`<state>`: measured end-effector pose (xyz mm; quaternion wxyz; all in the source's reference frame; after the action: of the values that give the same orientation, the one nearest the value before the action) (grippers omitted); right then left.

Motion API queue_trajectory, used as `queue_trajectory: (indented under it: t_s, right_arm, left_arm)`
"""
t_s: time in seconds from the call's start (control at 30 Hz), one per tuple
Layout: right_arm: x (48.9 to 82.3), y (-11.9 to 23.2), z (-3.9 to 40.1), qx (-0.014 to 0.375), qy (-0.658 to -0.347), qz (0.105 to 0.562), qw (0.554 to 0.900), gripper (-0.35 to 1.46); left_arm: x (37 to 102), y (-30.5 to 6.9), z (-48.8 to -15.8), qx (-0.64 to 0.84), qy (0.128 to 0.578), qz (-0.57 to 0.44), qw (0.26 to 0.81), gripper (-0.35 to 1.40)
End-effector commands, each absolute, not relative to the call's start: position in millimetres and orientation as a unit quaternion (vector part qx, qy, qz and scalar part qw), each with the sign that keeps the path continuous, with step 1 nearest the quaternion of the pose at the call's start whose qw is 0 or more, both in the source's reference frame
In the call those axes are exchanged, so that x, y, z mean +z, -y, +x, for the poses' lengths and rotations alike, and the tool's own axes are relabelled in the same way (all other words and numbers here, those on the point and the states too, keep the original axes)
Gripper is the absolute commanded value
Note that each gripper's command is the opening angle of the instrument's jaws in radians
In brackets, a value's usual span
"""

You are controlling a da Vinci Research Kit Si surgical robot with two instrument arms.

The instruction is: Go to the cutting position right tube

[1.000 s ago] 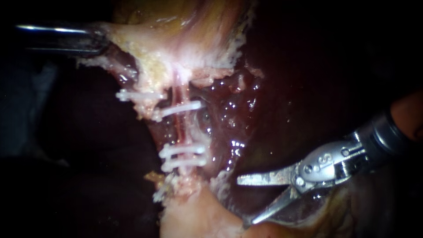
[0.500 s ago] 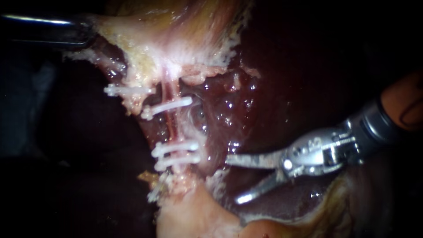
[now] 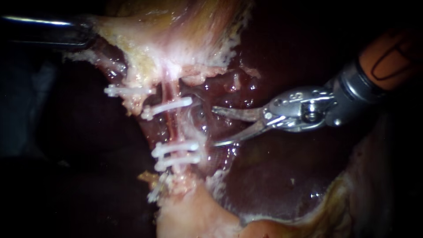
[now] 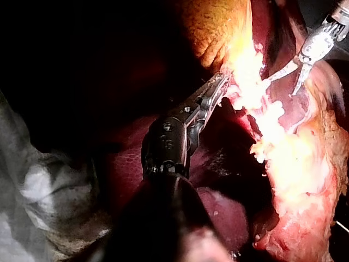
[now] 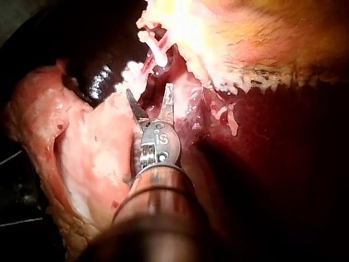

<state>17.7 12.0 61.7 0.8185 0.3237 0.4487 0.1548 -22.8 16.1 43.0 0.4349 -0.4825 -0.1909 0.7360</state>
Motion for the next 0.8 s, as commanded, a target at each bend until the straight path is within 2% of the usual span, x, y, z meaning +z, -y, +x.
queue_trajectory:
  t_s: [0.03, 0.4, 0.8]
  right_arm:
    - [61.9, -12.0, 18.4, 0.154, -0.448, 0.324, 0.819, 1.43]
    - [64.3, -10.2, 23.3, 0.143, -0.446, 0.352, 0.810, 1.41]
    - [64.9, -10.4, 26.9, 0.132, -0.505, 0.384, 0.762, 1.35]
  left_arm:
    - [43.0, -16.1, -22.8, 0.736, 0.191, -0.482, 0.435, -0.35]
    - [43.1, -16.0, -22.8, 0.736, 0.190, -0.483, 0.435, -0.35]
    - [43.1, -16.0, -22.8, 0.736, 0.190, -0.483, 0.435, -0.35]
